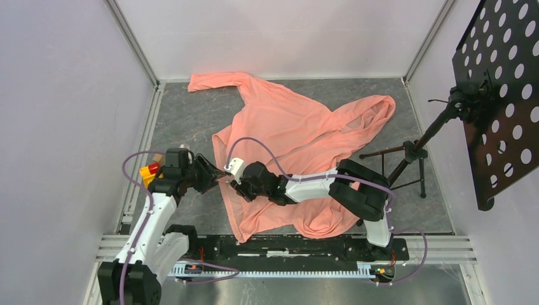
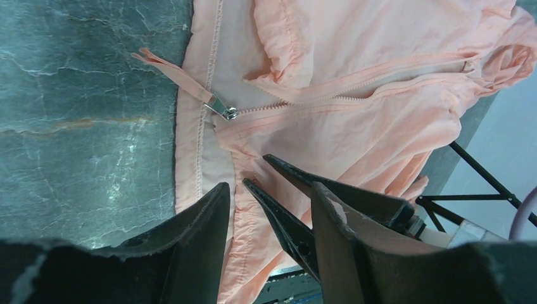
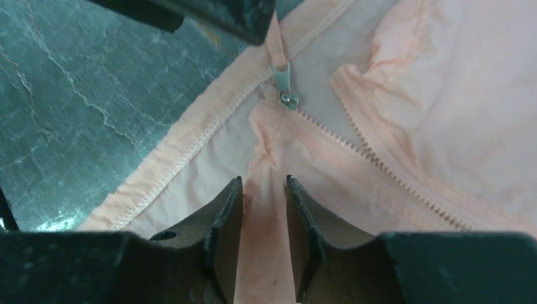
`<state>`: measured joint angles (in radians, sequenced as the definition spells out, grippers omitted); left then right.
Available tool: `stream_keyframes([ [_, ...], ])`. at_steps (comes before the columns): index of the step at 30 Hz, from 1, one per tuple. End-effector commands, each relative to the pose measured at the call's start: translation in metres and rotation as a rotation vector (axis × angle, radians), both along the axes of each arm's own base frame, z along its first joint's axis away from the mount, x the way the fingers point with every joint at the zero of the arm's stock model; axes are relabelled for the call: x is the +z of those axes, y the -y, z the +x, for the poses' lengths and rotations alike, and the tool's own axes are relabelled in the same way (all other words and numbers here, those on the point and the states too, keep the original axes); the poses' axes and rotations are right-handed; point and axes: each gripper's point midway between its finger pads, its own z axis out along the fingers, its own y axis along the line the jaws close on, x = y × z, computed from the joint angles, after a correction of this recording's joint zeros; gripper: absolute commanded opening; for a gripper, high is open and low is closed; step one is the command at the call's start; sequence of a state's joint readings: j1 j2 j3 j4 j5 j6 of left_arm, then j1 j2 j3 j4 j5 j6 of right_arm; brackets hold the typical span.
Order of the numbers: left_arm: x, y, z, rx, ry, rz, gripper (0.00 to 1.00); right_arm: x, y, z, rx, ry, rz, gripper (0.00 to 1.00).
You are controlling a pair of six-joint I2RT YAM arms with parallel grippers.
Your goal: Zip up the jacket
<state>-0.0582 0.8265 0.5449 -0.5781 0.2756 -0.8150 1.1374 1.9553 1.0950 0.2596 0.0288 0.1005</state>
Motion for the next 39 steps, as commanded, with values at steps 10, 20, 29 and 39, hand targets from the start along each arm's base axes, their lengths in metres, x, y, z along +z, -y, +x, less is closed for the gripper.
stream_keyframes([
  [10, 0.004, 0.026, 0.024, -0.049, 0.023, -0.204, 0.48, 0.026, -0.005, 0.0, -0.004, 0.062, 0.176, 0.07],
  [20, -0.026, 0.026, 0.017, 0.15, -0.059, -0.349, 0.53, 0.037, -0.01, -0.009, 0.037, 0.048, 0.236, 0.0],
  [29, -0.04, 0.028, 0.017, 0.195, -0.07, -0.412, 0.45, 0.035, -0.009, -0.013, 0.048, 0.031, 0.242, 0.0],
  [39, -0.062, 0.016, 0.003, 0.271, -0.122, -0.348, 0.61, 0.035, -0.011, -0.015, 0.053, 0.023, 0.244, 0.0],
])
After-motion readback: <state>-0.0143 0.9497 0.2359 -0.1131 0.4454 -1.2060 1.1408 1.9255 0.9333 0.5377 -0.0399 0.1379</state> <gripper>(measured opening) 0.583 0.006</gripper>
